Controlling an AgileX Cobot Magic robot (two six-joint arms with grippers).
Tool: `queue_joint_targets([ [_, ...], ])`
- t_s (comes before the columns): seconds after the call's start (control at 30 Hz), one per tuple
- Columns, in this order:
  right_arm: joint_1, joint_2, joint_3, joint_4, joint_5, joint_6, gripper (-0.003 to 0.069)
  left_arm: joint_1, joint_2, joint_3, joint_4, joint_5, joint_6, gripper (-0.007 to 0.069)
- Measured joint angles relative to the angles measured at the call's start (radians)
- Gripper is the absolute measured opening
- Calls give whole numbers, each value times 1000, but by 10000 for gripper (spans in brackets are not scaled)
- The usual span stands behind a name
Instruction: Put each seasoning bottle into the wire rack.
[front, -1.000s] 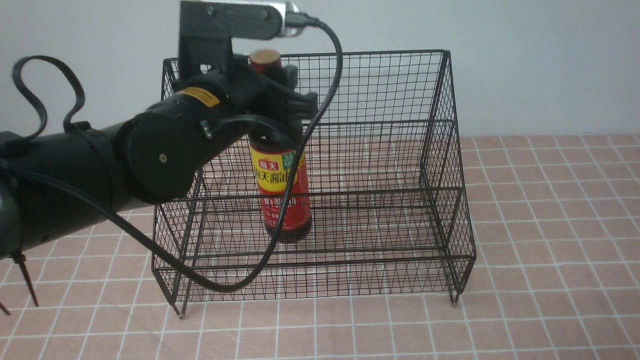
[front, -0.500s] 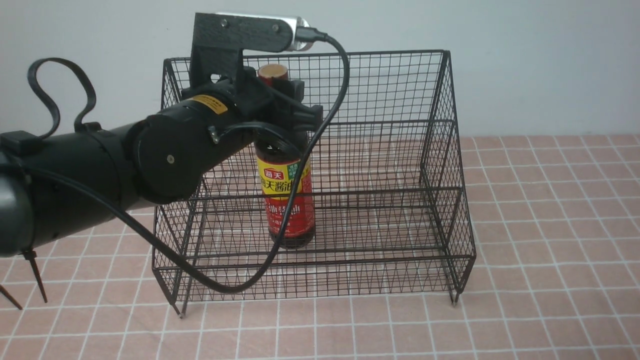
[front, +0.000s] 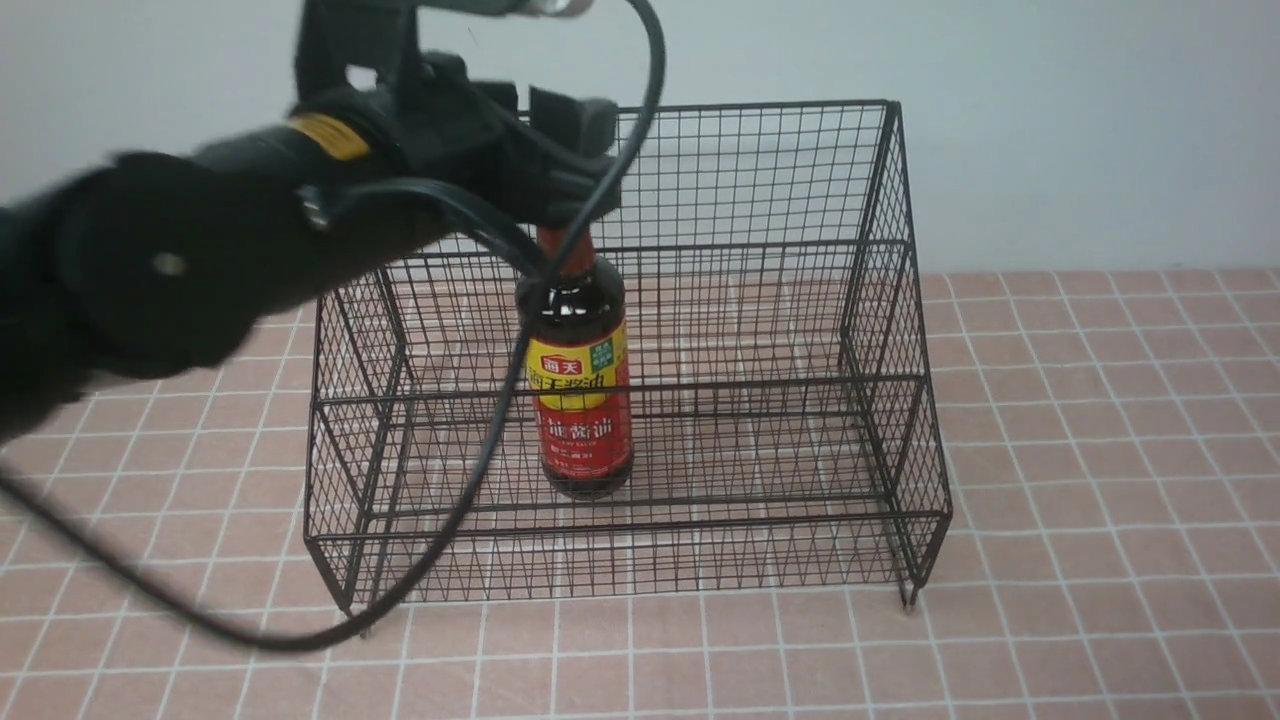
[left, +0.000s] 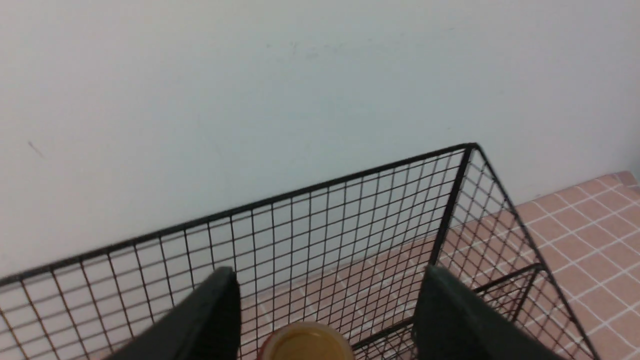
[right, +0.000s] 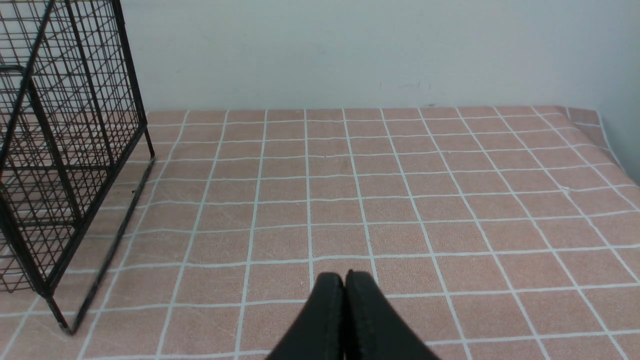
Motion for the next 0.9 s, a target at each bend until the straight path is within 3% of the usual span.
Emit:
queue_joint_targets([
  [0.1,0,0,0,0,0,0,-14,0,-89,0,4,92,42,312],
  [0.13,0,0,0,0,0,0,-14,0,-143,-1,5,154,63,246],
  [0.17,0,0,0,0,0,0,-14,0,-151,-1,5,163,68,235],
  [0.23,0,0,0,0,0,0,-14,0,-261,-2,14,296,85,74],
  [0.3,0,0,0,0,0,0,-14,0,-317,-2,20,355,89,22],
  [0.67,0,0,0,0,0,0,-14,0,-521,-3,20,496,82,-7],
  [0.9,0,0,0,0,0,0,-14,0,-538,-4,-1,506,68,-7],
])
